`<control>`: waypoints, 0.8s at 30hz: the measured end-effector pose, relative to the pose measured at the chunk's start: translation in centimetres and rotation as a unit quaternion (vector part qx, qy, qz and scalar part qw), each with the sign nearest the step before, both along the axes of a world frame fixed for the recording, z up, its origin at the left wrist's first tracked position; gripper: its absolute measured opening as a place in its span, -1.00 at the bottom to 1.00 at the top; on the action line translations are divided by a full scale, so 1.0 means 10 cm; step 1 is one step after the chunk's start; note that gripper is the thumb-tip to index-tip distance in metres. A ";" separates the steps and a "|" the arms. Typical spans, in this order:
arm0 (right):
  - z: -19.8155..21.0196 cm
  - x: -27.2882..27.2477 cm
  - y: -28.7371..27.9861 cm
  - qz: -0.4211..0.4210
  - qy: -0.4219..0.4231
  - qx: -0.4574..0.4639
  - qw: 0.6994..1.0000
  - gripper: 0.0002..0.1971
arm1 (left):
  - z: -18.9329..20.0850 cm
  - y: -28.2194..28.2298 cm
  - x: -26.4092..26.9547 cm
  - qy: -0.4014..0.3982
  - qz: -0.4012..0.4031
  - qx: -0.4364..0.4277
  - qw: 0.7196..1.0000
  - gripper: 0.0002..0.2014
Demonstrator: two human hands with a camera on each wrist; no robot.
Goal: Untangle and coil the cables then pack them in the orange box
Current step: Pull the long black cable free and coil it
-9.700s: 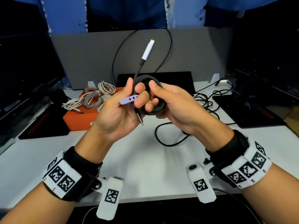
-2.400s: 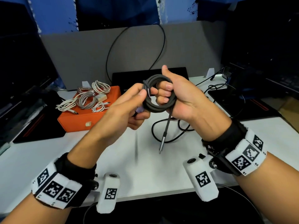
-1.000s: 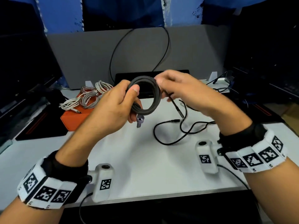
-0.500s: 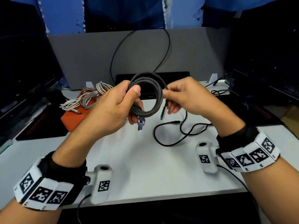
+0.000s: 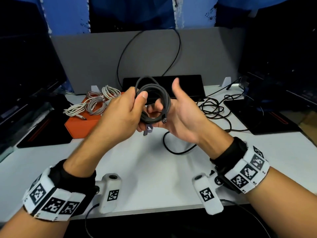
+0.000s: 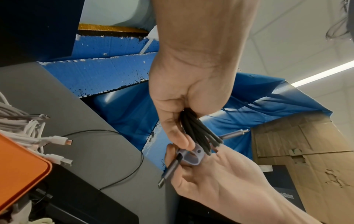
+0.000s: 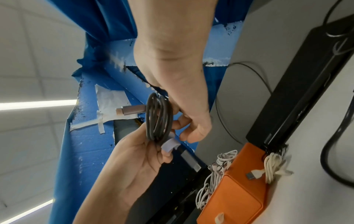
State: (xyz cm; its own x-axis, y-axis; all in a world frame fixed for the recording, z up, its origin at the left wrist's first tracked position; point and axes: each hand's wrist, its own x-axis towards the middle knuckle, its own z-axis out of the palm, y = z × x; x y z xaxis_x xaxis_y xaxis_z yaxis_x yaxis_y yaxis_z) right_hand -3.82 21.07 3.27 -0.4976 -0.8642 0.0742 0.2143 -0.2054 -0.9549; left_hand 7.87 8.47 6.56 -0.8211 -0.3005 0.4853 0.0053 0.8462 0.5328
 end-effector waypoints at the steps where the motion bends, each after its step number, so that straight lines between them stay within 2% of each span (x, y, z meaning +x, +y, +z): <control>1: 0.01 0.00 0.01 0.010 0.029 0.010 0.999 -0.26 | -0.01 -0.01 0.00 0.000 0.002 0.001 1.000 -0.67; 4: 0.03 0.01 0.07 -0.013 0.188 0.072 0.979 -0.68 | -0.02 -0.04 -0.02 -0.001 -0.005 0.011 1.000 -0.66; 7: 0.06 -0.05 0.15 -0.002 0.247 0.124 0.961 -0.93 | -0.08 -0.12 -0.05 -0.021 -0.005 0.007 1.000 -0.65; 8: 0.09 -0.06 0.19 0.020 0.248 0.136 0.959 -0.94 | -0.09 -0.14 -0.06 -0.023 0.002 0.002 1.000 -0.65; 11: 0.18 -0.16 0.33 0.032 0.279 0.164 0.946 -0.73 | -0.03 -0.22 -0.07 0.000 0.056 -0.012 0.998 -0.66; 13: 0.19 -0.23 0.34 -0.012 0.255 0.131 0.958 -0.64 | 0.00 -0.33 -0.08 0.027 0.059 0.035 0.997 -0.67; 14: 0.17 -0.25 0.31 -0.035 0.216 0.101 0.970 -0.63 | 0.01 -0.37 -0.09 0.042 0.037 0.097 0.994 -0.67; 16: 0.12 -0.22 0.20 -0.048 0.125 0.051 0.990 -0.66 | -0.01 -0.35 -0.12 0.072 -0.016 0.234 0.969 -0.69; 18: 0.04 -0.14 0.11 -0.019 0.059 0.020 0.998 -0.62 | -0.03 -0.28 -0.13 0.077 -0.058 0.316 0.944 -0.69; 22: -0.03 -0.02 0.06 0.025 0.004 -0.034 0.999 -0.59 | -0.01 -0.27 -0.11 0.058 -0.111 0.414 0.902 -0.70; 24: -0.02 -0.01 0.04 0.013 -0.011 -0.039 0.999 -0.62 | 0.00 -0.34 -0.11 0.048 -0.105 0.405 0.907 -0.69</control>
State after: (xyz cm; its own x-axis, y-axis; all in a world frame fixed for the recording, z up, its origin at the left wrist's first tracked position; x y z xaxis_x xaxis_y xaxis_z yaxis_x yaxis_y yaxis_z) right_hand -3.90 21.50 3.10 -0.4772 -0.8689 0.1317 0.2418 -0.2739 -0.9309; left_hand 6.75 5.11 6.54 -0.8673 -0.4321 0.2470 0.1996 0.1527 0.9679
